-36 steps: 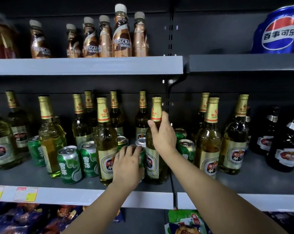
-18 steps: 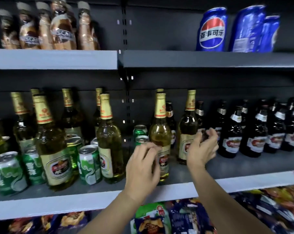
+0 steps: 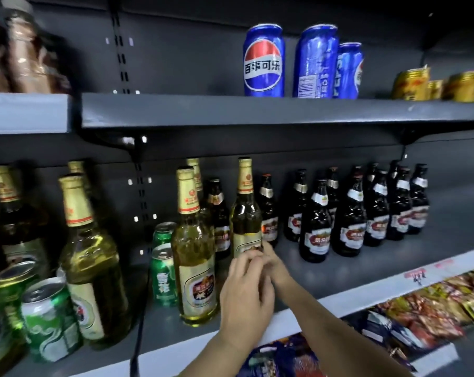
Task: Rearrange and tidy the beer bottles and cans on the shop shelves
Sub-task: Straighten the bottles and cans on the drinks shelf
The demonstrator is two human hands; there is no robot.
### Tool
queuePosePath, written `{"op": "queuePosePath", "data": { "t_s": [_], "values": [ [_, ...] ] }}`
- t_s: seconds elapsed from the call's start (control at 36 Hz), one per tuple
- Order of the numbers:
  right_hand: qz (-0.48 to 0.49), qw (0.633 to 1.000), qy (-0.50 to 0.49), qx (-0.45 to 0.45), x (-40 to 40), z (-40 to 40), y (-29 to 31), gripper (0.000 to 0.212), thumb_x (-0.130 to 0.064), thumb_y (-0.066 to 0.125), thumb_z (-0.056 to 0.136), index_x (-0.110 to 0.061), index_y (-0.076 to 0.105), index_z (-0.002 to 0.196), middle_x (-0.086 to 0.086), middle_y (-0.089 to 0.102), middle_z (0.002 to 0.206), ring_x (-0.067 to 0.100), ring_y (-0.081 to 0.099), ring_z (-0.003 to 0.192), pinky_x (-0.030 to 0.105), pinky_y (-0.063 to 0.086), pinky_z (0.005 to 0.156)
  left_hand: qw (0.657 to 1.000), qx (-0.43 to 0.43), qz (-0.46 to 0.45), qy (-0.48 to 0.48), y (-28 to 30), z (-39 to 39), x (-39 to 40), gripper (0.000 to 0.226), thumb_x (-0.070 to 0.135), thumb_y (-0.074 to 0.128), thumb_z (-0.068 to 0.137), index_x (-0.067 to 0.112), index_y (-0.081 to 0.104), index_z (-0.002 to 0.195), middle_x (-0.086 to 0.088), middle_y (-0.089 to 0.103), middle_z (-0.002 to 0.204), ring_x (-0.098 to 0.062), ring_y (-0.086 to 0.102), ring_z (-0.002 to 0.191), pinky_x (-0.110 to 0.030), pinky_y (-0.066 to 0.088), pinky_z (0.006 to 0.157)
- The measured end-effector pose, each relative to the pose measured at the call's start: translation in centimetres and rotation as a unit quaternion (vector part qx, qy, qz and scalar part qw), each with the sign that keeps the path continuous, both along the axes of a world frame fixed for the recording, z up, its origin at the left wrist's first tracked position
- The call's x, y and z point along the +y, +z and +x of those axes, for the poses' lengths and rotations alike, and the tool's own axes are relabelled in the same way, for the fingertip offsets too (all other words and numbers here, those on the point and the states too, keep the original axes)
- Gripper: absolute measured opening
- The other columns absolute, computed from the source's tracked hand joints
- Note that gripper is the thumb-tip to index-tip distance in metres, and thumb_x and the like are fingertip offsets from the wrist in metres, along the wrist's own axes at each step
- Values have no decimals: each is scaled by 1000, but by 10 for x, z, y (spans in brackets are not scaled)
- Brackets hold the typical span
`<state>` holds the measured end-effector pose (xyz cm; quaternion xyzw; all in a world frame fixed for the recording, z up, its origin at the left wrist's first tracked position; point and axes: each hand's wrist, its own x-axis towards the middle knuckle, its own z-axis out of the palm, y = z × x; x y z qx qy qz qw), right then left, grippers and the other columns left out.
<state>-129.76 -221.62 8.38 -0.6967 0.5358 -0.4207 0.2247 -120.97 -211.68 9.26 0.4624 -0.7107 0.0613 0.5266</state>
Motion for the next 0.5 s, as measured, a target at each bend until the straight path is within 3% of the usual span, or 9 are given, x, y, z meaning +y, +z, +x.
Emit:
{"op": "queuePosePath", "data": {
  "t_s": [0.03, 0.08, 0.11, 0.19, 0.36, 0.44, 0.5],
  "values": [
    [-11, 1000, 4, 4, -3, -6, -4, 20, -11, 46, 99, -19, 58, 113, -3, 64, 98, 17, 61, 95, 34, 50, 90, 1000, 22, -2, 10, 2, -6, -3, 38, 18, 54, 86, 31, 48, 121, 19, 38, 125, -5, 42, 118, -23, 49, 89],
    [14, 999, -4, -38, -2, -24, -3, 40, -3, 51, 92, -24, 49, 126, -9, 55, 117, 15, 56, 110, 26, 44, 96, 996, 84, 6, 33, 5, -15, -9, 60, 17, 64, 86, 35, 35, 136, 15, 29, 140, -7, 29, 133, -20, 32, 101],
    [8, 998, -23, -57, -2, -33, -1, 44, -1, 53, 89, -23, 46, 127, -12, 51, 118, 11, 53, 109, 21, 41, 91, 992, 120, 20, 43, 6, -19, -12, 72, 17, 68, 85, 34, 29, 142, 13, 24, 146, -7, 22, 138, -20, 25, 104],
    [-49, 991, -116, -54, -2, -62, 7, 48, -6, 57, 85, -21, 44, 130, -14, 51, 113, 8, 52, 104, 24, 41, 81, 972, 213, 78, 63, 9, -28, -30, 95, 20, 77, 78, 22, 16, 151, 0, 20, 155, -14, 14, 143, -23, 15, 108],
    [-140, 979, -147, -18, -17, -108, 1, 44, -4, 50, 81, -20, 54, 122, -13, 58, 99, 10, 57, 90, 27, 48, 72, 937, 289, 147, 132, 10, -38, -83, 112, 27, 86, 67, 6, 15, 151, -19, 26, 153, -34, 21, 142, -44, 18, 115],
    [-148, 985, -88, 25, -23, -116, -5, 45, -23, 36, 79, -23, 57, 119, -16, 57, 95, 10, 59, 83, 30, 52, 74, 918, 325, 147, 174, 4, -37, -109, 109, 26, 89, 63, 9, 23, 148, -23, 40, 143, -40, 36, 133, -51, 33, 108],
    [-128, 990, -27, 50, -26, -118, -12, 55, -34, 25, 75, -26, 55, 120, -18, 54, 94, 8, 58, 82, 25, 49, 76, 908, 344, 141, 192, 0, -35, -121, 100, 25, 89, 61, 13, 31, 141, -21, 50, 133, -42, 47, 123, -55, 41, 100]
  ]
}}
